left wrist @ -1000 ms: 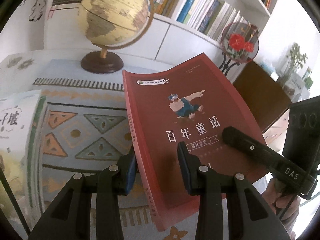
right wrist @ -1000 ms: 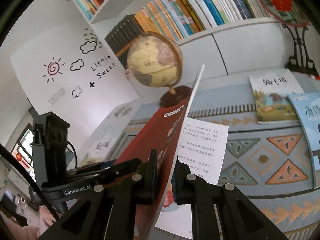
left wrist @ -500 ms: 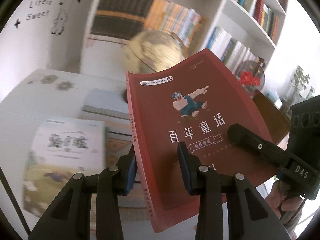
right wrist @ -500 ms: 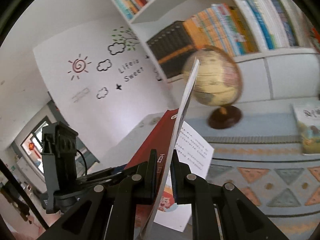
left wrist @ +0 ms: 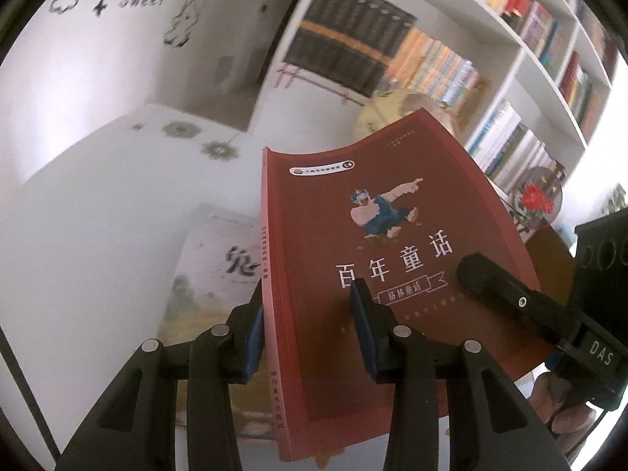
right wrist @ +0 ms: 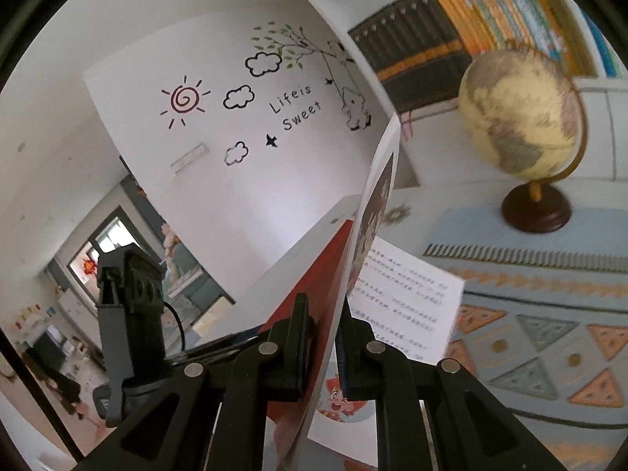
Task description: Organize books
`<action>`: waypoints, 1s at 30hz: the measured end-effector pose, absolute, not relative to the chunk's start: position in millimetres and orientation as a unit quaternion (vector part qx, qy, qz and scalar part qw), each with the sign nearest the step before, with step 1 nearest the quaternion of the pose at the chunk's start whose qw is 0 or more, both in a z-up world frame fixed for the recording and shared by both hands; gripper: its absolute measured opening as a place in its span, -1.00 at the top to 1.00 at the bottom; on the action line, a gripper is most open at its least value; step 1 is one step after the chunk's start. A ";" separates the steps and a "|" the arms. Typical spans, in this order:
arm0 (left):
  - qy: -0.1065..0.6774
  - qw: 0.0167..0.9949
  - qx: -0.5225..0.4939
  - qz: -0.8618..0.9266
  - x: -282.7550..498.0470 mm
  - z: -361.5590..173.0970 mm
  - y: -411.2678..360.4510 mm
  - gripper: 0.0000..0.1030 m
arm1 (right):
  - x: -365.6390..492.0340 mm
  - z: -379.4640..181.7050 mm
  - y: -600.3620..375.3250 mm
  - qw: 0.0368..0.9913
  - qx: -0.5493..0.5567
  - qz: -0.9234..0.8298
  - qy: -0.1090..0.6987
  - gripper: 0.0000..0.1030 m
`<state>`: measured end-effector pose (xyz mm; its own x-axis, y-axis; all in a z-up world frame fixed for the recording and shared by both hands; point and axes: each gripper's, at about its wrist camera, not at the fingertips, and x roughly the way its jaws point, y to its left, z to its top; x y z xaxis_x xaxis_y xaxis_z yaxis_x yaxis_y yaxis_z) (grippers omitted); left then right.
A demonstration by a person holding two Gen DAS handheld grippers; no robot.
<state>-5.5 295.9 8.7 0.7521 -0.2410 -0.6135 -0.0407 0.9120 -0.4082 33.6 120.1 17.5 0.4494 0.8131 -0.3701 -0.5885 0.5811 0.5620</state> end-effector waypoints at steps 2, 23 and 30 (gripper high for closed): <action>0.352 0.910 -0.212 -0.049 -4.3 1.0 306.4 0.30 | 37.2 9.0 129.0 0.827 0.186 0.420 0.325 0.77; 0.406 0.892 -0.200 0.003 4.8 -48.5 332.2 0.29 | 50.5 -69.7 161.9 0.815 0.180 0.349 0.426 0.77; 0.401 0.896 -0.189 0.034 3.8 -45.3 337.4 0.15 | 46.6 -75.2 165.6 0.825 0.185 0.324 0.425 0.56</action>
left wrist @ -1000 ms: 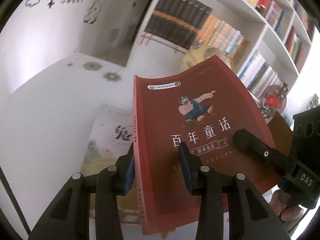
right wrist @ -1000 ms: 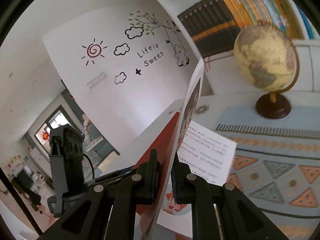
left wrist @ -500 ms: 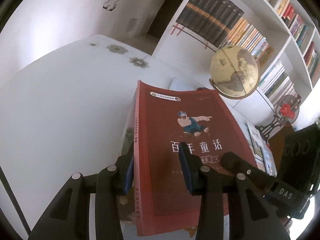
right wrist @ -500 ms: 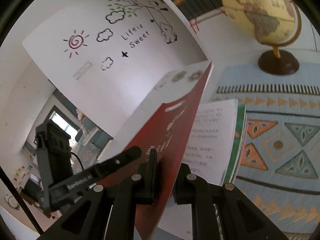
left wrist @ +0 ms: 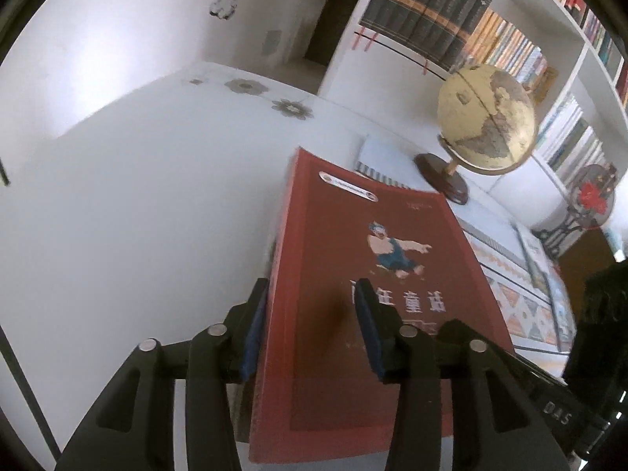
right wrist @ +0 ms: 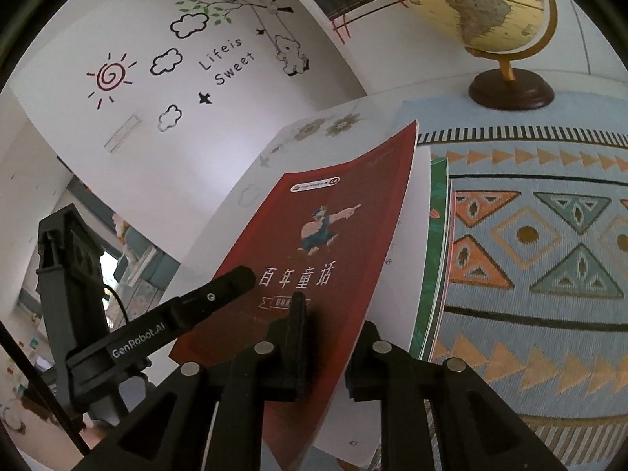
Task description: Organize books
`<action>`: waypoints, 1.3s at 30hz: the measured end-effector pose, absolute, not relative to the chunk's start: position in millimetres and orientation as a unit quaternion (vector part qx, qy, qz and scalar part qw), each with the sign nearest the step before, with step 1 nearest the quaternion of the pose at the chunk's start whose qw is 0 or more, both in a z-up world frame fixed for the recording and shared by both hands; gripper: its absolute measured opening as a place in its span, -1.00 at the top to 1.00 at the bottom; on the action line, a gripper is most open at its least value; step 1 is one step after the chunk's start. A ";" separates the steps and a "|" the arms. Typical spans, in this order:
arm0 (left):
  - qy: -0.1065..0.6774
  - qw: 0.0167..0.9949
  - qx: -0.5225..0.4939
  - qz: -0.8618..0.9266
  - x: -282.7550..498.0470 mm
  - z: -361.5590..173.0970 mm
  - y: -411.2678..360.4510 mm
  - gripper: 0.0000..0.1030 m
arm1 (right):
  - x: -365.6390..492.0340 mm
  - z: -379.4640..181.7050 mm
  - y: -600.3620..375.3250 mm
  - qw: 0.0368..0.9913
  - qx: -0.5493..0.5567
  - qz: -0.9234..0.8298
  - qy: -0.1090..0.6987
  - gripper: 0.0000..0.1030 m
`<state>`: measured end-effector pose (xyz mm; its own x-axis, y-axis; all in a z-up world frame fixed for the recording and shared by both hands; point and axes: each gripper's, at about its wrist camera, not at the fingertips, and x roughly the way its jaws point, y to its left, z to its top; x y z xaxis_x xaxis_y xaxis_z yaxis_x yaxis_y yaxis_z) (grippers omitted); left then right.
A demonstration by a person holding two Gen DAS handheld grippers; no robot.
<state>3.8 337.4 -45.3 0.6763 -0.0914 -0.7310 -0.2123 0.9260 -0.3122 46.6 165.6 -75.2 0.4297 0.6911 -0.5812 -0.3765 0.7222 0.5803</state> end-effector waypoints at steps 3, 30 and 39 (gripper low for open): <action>0.393 0.899 -0.187 0.055 -0.6 -40.2 343.0 0.11 | 47.7 -73.8 156.6 0.824 0.198 0.315 0.426 0.02; 0.416 0.898 -0.107 -0.091 79.4 -3.4 52.9 -0.26 | 49.2 -51.2 -266.8 0.911 0.205 0.083 0.348 -0.44; 0.466 0.847 -0.057 -0.247 110.5 -46.7 -140.8 -0.26 | 48.9 -86.8 -404.8 0.910 0.224 -0.001 0.349 -0.47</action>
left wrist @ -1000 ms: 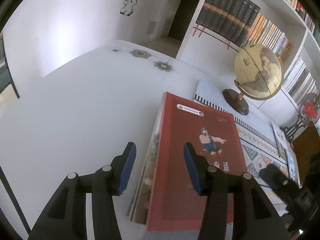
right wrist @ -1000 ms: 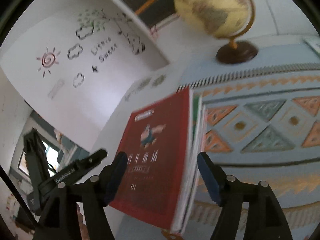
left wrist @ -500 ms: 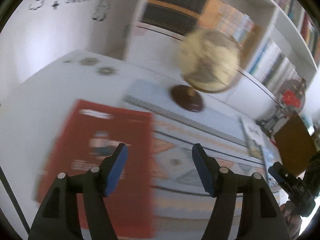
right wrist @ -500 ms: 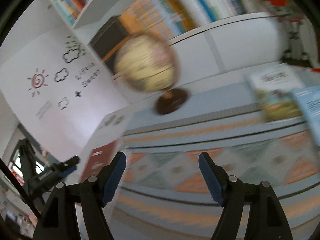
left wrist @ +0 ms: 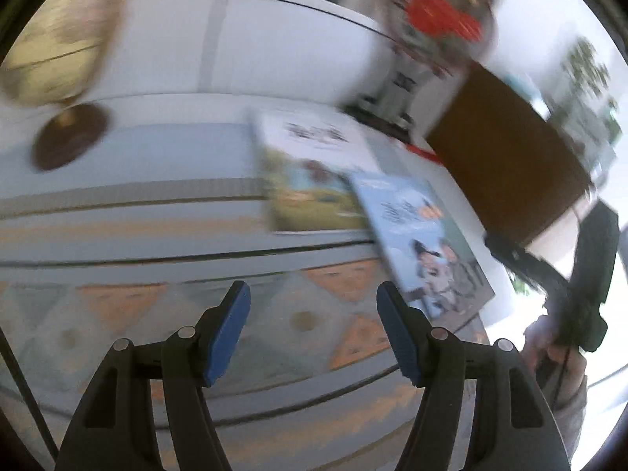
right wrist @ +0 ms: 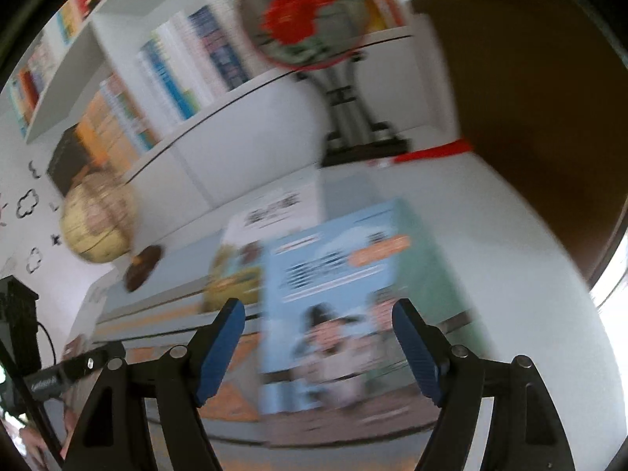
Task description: Organize books
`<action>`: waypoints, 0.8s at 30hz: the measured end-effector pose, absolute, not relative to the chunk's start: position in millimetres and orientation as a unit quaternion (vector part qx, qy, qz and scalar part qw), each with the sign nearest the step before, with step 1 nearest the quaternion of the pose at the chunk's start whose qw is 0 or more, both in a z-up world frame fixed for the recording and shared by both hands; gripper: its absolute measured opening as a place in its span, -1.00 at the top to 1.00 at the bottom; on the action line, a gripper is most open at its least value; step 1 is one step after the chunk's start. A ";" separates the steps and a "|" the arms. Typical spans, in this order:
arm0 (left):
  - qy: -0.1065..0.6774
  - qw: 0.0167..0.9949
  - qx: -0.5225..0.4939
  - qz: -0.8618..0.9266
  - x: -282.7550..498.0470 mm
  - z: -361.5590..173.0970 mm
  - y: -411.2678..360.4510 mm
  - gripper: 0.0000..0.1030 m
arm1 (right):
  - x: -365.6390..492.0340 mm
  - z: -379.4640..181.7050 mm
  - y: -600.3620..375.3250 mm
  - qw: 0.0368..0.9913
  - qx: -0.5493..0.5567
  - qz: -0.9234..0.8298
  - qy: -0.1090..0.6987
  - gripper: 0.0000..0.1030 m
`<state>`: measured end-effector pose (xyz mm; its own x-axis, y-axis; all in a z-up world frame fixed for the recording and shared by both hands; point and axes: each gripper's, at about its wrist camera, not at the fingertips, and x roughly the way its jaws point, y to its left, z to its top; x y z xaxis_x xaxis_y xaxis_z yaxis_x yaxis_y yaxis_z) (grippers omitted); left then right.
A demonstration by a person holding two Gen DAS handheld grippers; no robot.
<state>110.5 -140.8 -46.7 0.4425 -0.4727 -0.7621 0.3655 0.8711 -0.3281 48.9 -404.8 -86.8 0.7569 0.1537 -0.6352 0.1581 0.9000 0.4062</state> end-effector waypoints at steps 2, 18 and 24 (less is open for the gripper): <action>0.472 0.839 -0.048 -0.266 113.6 -53.6 -164.0 -0.26 | 51.8 -95.1 -425.6 0.906 0.234 -0.009 0.352 -0.47; 0.500 0.801 -0.008 -0.331 118.5 -88.3 -245.1 -0.29 | 80.8 -129.3 -428.5 0.884 0.214 0.055 0.411 -0.49; 0.510 0.798 -0.015 -0.321 118.8 -86.1 -229.5 -0.33 | 76.1 -123.7 -396.6 0.881 0.204 0.067 0.422 -0.50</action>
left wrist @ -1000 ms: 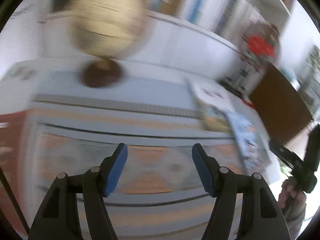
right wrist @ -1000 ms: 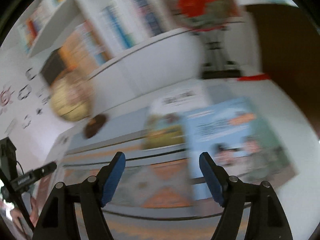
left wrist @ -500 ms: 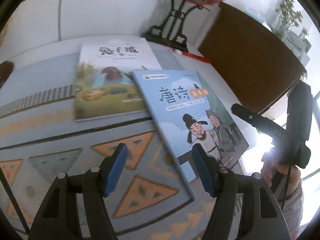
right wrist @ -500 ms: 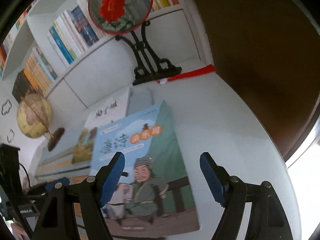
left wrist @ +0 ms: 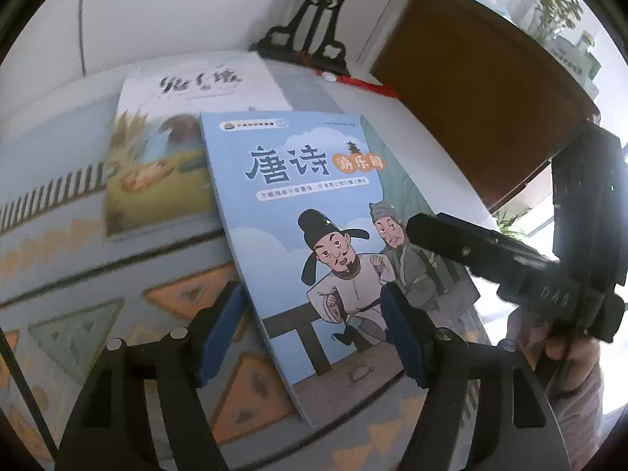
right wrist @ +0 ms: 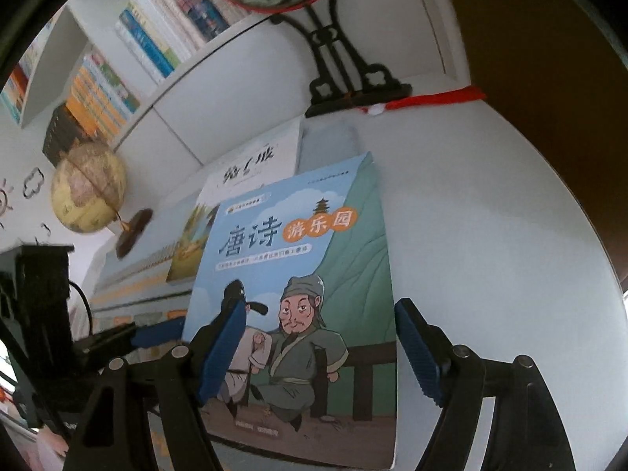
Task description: Organize books
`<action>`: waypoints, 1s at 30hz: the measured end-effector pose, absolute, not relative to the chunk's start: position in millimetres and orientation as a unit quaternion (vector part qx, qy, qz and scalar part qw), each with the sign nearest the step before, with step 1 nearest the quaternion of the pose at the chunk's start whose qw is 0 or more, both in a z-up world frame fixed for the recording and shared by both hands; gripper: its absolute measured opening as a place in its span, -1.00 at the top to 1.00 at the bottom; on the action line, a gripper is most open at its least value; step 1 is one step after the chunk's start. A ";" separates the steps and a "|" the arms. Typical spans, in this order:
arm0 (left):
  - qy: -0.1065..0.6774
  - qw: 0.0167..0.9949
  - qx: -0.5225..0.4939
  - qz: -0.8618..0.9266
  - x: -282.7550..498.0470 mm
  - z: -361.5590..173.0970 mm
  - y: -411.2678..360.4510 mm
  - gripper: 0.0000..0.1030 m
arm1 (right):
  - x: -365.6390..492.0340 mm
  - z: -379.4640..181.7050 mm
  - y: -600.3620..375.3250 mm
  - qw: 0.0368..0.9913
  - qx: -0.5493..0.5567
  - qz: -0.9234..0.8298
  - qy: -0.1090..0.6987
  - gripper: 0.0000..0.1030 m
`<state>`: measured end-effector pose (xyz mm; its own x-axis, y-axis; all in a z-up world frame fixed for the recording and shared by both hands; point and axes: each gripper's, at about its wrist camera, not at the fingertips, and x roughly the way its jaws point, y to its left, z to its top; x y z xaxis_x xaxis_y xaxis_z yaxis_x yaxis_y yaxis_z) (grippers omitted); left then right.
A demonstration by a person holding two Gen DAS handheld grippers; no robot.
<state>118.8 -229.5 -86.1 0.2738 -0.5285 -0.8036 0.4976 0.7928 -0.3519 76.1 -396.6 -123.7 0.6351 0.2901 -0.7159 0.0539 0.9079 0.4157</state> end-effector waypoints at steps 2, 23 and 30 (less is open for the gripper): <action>0.520 0.795 -0.020 -0.313 117.8 -85.0 -218.2 -0.33 | 74.6 -119.7 -387.2 0.881 0.200 0.076 0.421 -0.50; 0.493 0.844 -0.072 -0.199 56.8 -90.8 -5.2 -0.33 | 41.0 -123.8 -176.0 0.871 0.091 0.197 0.441 -0.51; 0.466 0.861 -0.025 -0.203 47.4 -93.3 -16.0 -0.34 | 38.0 -129.4 -193.6 0.861 0.191 0.218 0.419 -0.57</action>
